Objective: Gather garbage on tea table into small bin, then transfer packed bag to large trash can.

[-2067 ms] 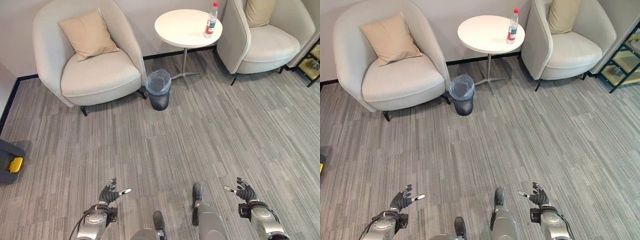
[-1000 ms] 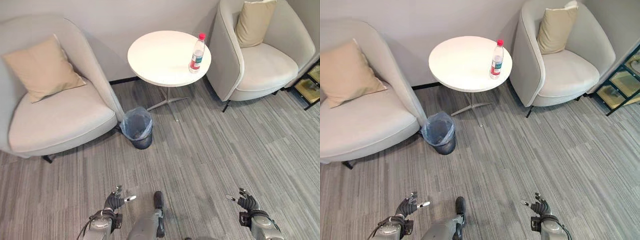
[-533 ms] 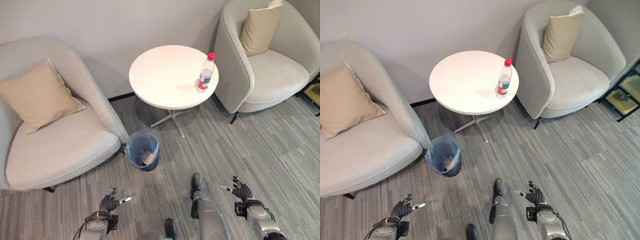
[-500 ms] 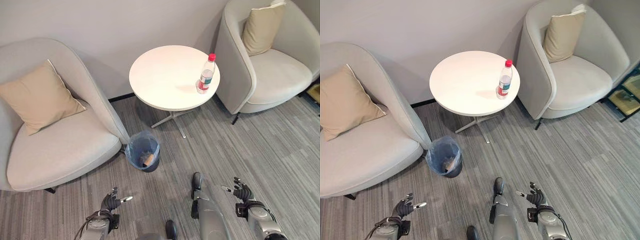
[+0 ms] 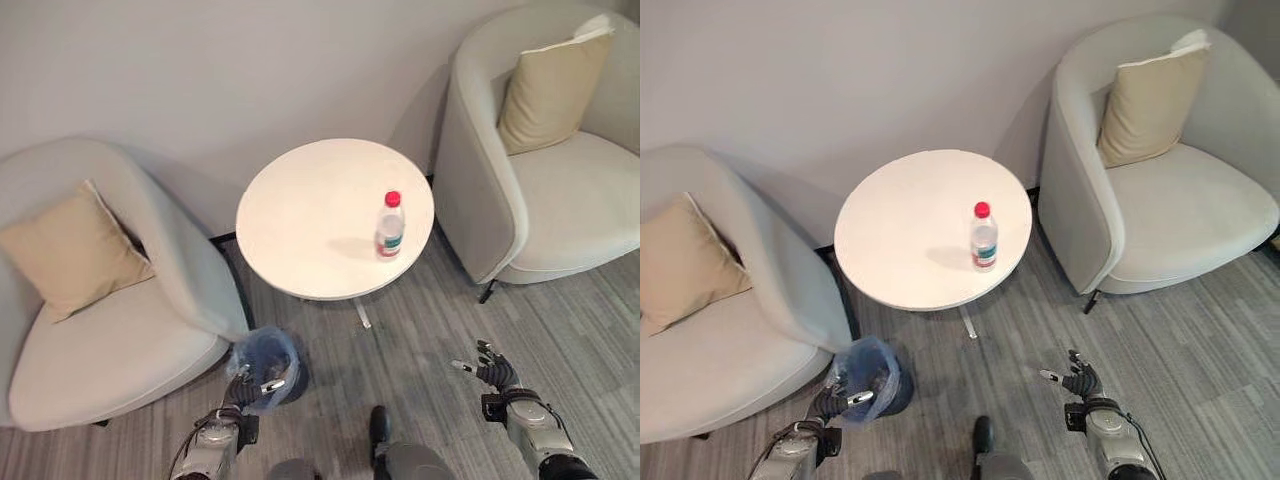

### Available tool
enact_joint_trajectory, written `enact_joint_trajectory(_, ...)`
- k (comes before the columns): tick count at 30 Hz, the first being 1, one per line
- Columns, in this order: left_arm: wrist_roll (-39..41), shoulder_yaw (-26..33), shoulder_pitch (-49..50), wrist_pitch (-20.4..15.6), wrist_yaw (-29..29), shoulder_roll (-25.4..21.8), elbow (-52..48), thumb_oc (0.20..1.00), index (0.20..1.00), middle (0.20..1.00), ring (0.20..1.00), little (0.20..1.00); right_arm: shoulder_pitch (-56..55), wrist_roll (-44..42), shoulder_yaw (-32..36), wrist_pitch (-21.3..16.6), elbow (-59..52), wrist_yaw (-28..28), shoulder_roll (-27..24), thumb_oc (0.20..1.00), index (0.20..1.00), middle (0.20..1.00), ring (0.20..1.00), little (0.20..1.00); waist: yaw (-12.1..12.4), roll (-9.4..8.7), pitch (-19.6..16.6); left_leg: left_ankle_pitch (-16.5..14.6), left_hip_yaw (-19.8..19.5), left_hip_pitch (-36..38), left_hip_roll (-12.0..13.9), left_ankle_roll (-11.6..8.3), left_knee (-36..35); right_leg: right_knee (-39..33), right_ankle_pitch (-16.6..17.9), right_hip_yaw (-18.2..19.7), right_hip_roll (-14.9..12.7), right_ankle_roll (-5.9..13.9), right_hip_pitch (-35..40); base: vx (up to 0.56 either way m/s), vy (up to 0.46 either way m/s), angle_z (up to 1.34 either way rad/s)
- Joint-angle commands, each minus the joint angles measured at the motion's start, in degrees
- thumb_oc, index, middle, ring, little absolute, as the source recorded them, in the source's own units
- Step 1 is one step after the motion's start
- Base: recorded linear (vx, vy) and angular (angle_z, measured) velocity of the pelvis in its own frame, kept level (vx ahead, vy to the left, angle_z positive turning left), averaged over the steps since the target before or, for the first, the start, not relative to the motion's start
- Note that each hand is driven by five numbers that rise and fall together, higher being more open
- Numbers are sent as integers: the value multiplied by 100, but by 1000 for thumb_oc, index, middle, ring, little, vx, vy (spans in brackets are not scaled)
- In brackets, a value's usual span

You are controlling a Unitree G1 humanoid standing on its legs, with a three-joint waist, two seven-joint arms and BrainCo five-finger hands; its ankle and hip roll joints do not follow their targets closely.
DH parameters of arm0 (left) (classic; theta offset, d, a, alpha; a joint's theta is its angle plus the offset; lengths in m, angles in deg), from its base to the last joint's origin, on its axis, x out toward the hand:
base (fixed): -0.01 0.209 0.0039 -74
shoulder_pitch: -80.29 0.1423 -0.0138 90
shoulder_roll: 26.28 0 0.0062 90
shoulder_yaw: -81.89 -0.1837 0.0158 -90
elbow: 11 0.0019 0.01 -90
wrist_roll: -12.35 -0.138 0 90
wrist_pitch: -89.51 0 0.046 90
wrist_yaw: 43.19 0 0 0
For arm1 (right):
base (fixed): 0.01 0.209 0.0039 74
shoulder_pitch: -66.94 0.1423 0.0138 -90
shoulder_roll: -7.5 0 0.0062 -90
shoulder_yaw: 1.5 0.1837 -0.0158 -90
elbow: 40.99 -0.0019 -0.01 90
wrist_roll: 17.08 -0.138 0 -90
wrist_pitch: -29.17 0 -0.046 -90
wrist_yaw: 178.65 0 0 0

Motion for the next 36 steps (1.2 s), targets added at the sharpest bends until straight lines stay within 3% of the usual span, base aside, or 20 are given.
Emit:
enact_joint_trajectory(1, 35, -18, 60, -98, 41, -161, 61, 1000, 1000, 1000, 1000, 1000, -124, -63, 120, -141, 74, -67, -144, 1000, 1000, 1000, 1000, 1000, 139, 94, 5, 190, 172, 76, -66, 121, -208, 374, -684, 179, -446, 972, -143, 102, -19, 14)
enact_joint_trajectory(6, -21, 75, 204, -67, 32, -188, 90, 1000, 1000, 1000, 1000, 1000, -226, -36, 152, -120, 50, -97, -79, 1000, 1000, 1000, 1000, 1000, 213, 115, 39, 484, 575, -49, -30, 145, -472, 346, -804, 104, -375, 975, 163, 117, 22, -1)
enact_joint_trajectory(8, -16, 236, 445, -51, 18, -232, 30, 1000, 1000, 1000, 1000, 1000, -291, 100, 108, -98, -74, -83, -11, 1000, 1000, 1000, 1000, 1000, 377, 75, 38, 479, 684, -33, -62, 244, -528, 453, -998, 177, -307, 994, 450, 349, 190, -16)
enact_joint_trajectory(10, 9, 303, 527, -44, 18, -279, -36, 1000, 1000, 1000, 1000, 1000, -264, 290, 19, -74, -275, -28, 1, 1000, 1000, 1000, 1000, 1000, 492, 86, 22, 387, 621, 176, -135, 401, -710, 993, -1147, 232, -390, 1091, 405, 213, 184, -59)
enact_joint_trajectory(15, 19, 351, 403, -76, 74, -404, -41, 1000, 1000, 1000, 1000, 1000, -117, 375, -61, -127, -646, -5, 13, 1000, 1000, 1000, 1000, 1000, 476, 142, 70, 238, 608, 294, -106, 583, -669, 2160, -1124, 423, -591, 1294, -337, 52, 50, -18)
enact_joint_trajectory(18, -16, 323, 356, -92, 88, -417, -28, 1000, 1000, 1000, 1000, 1000, -69, 387, -40, -130, -693, -15, 3, 1000, 1000, 1000, 1000, 1000, 451, 172, 53, 188, 551, 370, -111, 604, -710, 1956, -1052, 541, -702, 1282, -405, 82, -58, -6)
enact_joint_trajectory(20, -20, 324, 329, -103, 99, -414, -16, 1000, 1000, 1000, 1000, 1000, -67, 411, -33, -142, -814, -28, -7, 1000, 1000, 1000, 1000, 1000, 355, 175, 45, 177, 430, 451, -117, 554, -787, 1635, -867, 968, -649, 1314, -575, 126, -146, -5)
enact_joint_trajectory(23, -82, 298, 302, -125, 97, -427, 10, 1000, 1000, 1000, 1000, 1000, -92, 558, -48, -164, -1094, -27, -99, 1000, 1000, 1000, 1000, 1000, 245, 117, 83, 178, 310, 511, -99, 476, -761, 1334, -707, 1266, -591, 1326, -630, 85, -177, 10)
enact_joint_trajectory(30, -293, 273, 509, -107, -43, -320, 22, 1000, 1000, 1000, 1000, 1000, -244, 1326, 13, -285, -2381, 38, -692, 1000, 1000, 1000, 1000, 1000, 214, 146, -138, 329, 200, 640, 105, 251, -918, 722, -681, 951, -520, 1196, -155, 95, -187, 31)
enact_joint_trajectory(36, -369, 146, 594, -83, -124, -254, 103, 1000, 1000, 1000, 1000, 1000, 89, 1601, -231, -310, -2591, 52, -934, 1000, 1000, 1000, 1000, 1000, 295, 218, -230, 473, 75, 821, 169, 168, -1220, 386, -750, 695, -447, 1128, 208, 76, -65, 18)
